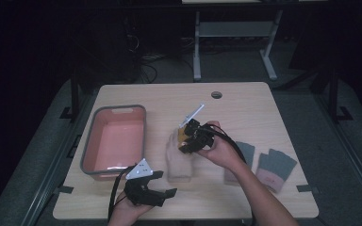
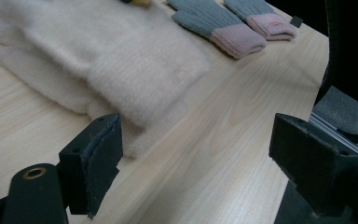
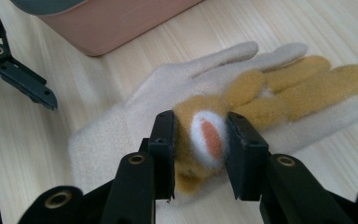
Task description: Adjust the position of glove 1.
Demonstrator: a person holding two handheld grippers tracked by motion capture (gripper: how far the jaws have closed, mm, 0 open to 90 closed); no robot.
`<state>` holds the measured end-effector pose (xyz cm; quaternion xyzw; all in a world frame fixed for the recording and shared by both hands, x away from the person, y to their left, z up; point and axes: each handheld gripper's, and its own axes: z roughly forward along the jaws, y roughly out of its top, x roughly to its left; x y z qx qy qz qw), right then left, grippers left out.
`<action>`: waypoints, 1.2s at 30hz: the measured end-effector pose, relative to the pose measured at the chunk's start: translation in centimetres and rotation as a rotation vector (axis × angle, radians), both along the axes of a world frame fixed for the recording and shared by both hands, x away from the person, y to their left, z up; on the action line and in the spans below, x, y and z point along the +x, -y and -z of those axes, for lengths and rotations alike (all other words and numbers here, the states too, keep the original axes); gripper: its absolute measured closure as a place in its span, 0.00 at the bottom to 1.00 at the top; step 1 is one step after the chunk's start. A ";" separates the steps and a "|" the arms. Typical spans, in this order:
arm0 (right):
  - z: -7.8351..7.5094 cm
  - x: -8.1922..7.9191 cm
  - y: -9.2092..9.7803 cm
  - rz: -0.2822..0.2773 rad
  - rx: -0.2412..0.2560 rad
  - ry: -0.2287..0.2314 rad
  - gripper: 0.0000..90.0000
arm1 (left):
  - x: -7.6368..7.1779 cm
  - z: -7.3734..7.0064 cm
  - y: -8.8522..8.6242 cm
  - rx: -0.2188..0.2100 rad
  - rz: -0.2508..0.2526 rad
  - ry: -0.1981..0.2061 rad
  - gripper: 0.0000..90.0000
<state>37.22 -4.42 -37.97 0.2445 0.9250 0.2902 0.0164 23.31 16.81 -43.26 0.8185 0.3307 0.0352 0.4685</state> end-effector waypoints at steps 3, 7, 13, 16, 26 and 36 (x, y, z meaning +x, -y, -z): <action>0.5 0.3 -0.4 -0.008 -0.004 -0.013 0.73 | 0.0 0.0 0.0 -0.003 -0.004 0.000 0.19; 1.0 0.6 -0.9 -0.015 -0.015 -0.026 0.73 | 0.1 0.1 0.0 -0.006 -0.005 0.003 0.19; 2.2 1.1 -1.4 -0.029 -0.042 -0.055 0.71 | 0.1 0.0 -0.2 -0.010 -0.012 0.005 0.19; 2.8 1.2 -1.2 -0.023 -0.046 -0.070 0.70 | 0.1 0.0 -0.2 -0.011 -0.014 0.005 0.19; 3.1 1.2 -0.9 -0.003 -0.033 -0.072 0.55 | 0.0 0.0 0.0 -0.005 -0.009 0.003 0.19; 2.6 1.2 -3.1 -0.019 -0.028 -0.025 0.50 | -0.1 0.0 0.1 -0.007 -0.008 0.001 0.19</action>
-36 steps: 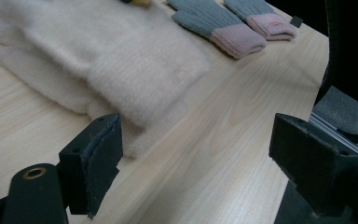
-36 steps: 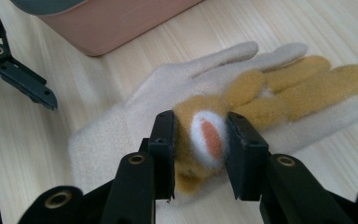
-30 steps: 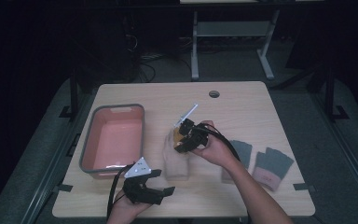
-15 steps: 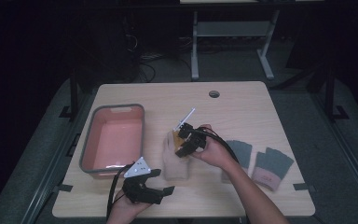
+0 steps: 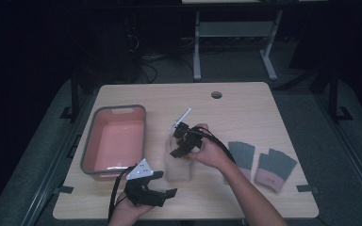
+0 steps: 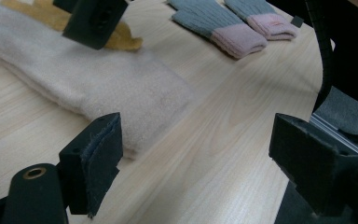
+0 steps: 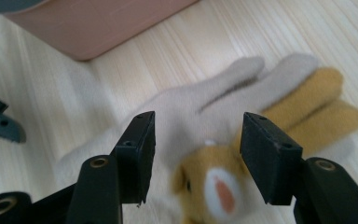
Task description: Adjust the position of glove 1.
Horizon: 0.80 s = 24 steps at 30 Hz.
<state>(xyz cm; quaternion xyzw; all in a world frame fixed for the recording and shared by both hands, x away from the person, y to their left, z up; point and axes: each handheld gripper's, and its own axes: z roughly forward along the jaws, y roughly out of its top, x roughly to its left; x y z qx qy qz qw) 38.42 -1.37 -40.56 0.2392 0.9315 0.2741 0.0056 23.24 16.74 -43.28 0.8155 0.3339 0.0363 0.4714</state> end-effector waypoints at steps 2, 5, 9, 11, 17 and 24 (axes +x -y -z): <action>0.1 0.1 -0.3 -0.003 0.002 0.000 0.50 | 0.0 0.0 0.0 0.000 -0.001 -0.002 0.19; 0.3 0.1 -0.9 -0.012 -0.005 -0.003 0.49 | 0.0 0.0 0.0 -0.001 0.001 -0.003 0.19; 0.7 0.2 -1.5 -0.020 -0.019 0.002 0.48 | 0.0 0.0 0.0 0.001 0.003 0.000 0.19; 0.9 0.2 -1.7 -0.023 -0.026 0.008 0.48 | 0.0 0.0 0.0 0.001 0.003 0.000 0.19; 1.7 0.3 -2.2 -0.039 -0.068 0.015 0.51 | 0.0 0.1 0.0 0.002 0.004 -0.002 0.19; 1.9 0.3 -1.6 -0.076 -0.095 0.029 0.52 | 0.0 0.0 0.1 -0.006 0.000 -0.005 0.19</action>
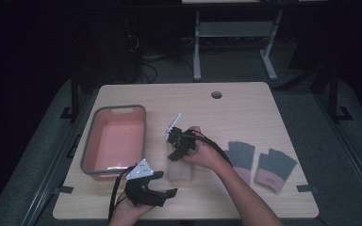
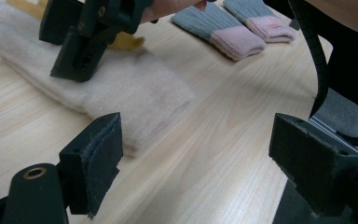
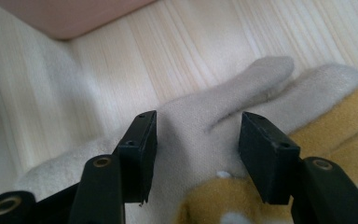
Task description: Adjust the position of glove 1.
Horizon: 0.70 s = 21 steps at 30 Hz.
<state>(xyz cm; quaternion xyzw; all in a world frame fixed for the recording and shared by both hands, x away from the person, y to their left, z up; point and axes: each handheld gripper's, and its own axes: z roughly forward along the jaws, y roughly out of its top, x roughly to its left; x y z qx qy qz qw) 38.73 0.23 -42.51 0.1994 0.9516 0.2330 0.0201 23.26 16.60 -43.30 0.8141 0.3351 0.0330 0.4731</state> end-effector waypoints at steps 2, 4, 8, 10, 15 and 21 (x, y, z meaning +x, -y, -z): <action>0.0 0.0 0.3 -0.004 -0.001 -0.002 0.52 | 0.0 0.0 0.1 0.002 0.001 -0.001 0.19; 0.0 0.0 0.6 -0.006 -0.002 0.001 0.52 | 0.0 0.1 0.2 0.002 0.004 -0.003 0.19; 0.1 -0.2 1.4 -0.015 0.001 0.008 0.52 | 0.1 0.1 0.4 -0.007 0.005 -0.009 0.19; 0.1 -0.3 1.9 -0.021 -0.003 0.016 0.52 | 0.2 0.1 0.5 -0.008 0.006 -0.010 0.19; 0.0 -0.3 3.2 -0.035 -0.015 0.028 0.51 | 0.4 0.2 0.6 -0.016 0.007 -0.022 0.19; -0.4 -0.5 4.2 0.007 0.013 0.022 0.47 | 0.7 0.2 1.0 -0.037 0.001 -0.045 0.19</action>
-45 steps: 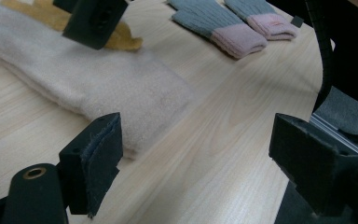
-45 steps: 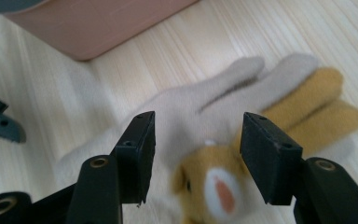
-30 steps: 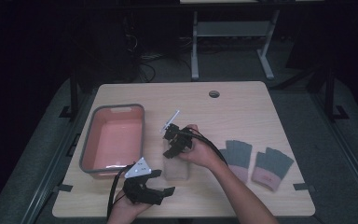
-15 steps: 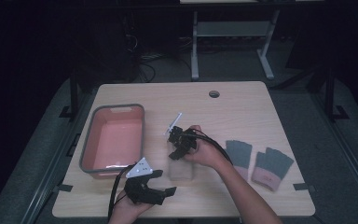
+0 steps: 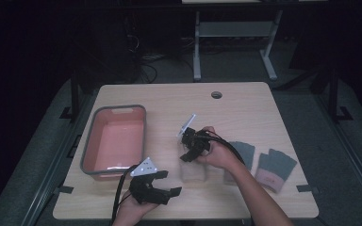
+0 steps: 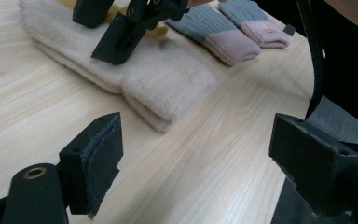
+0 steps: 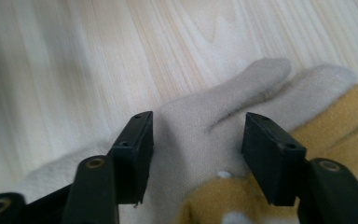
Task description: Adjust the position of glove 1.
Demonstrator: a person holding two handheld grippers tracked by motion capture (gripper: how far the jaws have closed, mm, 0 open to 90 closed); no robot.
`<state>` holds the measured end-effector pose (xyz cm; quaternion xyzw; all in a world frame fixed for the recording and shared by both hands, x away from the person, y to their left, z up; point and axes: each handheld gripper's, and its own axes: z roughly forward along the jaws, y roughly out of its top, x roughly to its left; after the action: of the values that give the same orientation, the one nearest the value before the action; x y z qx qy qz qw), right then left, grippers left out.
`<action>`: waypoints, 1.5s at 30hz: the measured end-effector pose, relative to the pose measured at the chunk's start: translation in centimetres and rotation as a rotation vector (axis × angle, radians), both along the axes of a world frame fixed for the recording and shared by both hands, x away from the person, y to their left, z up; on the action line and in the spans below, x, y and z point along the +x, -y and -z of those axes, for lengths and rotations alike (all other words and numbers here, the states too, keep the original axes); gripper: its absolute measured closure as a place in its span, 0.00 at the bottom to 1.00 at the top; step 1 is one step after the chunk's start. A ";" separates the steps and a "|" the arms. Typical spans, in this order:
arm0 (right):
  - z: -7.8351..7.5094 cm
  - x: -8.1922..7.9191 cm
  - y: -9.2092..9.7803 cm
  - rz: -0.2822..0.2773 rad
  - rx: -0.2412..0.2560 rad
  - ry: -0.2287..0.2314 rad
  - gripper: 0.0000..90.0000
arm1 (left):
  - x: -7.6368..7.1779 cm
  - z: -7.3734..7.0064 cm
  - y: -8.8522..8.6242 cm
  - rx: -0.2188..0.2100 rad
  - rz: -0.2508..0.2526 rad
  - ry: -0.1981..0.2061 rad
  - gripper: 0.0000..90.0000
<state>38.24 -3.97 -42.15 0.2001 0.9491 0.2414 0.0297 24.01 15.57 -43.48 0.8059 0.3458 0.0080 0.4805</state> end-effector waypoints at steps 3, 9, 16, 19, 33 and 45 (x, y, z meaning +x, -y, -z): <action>-0.6 -0.3 0.7 0.030 0.030 -0.017 0.43 | 0.4 -0.2 0.1 -0.014 -0.005 -0.004 0.19; -1.7 -0.9 2.6 0.118 0.103 -0.032 0.37 | 1.2 -0.8 0.8 -0.029 0.000 -0.011 0.19; -2.6 -1.9 4.8 0.218 0.158 -0.050 0.34 | 2.5 -1.4 1.6 -0.019 -0.001 -0.034 0.20; -2.7 -2.4 5.7 0.259 0.179 -0.060 0.34 | 3.0 -1.7 1.8 -0.021 -0.012 -0.047 0.22; -1.1 -4.3 7.8 0.417 0.250 -0.130 0.36 | 4.6 -0.8 3.3 0.026 -0.084 -0.147 0.34; 1.2 -4.8 9.0 0.507 0.344 -0.199 0.44 | 5.2 1.3 4.1 0.059 -0.109 -0.234 0.38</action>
<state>33.48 -12.94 -43.31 0.4549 0.8125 0.3625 -0.0385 29.25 11.48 -44.78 0.7950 0.4425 -0.0498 0.4119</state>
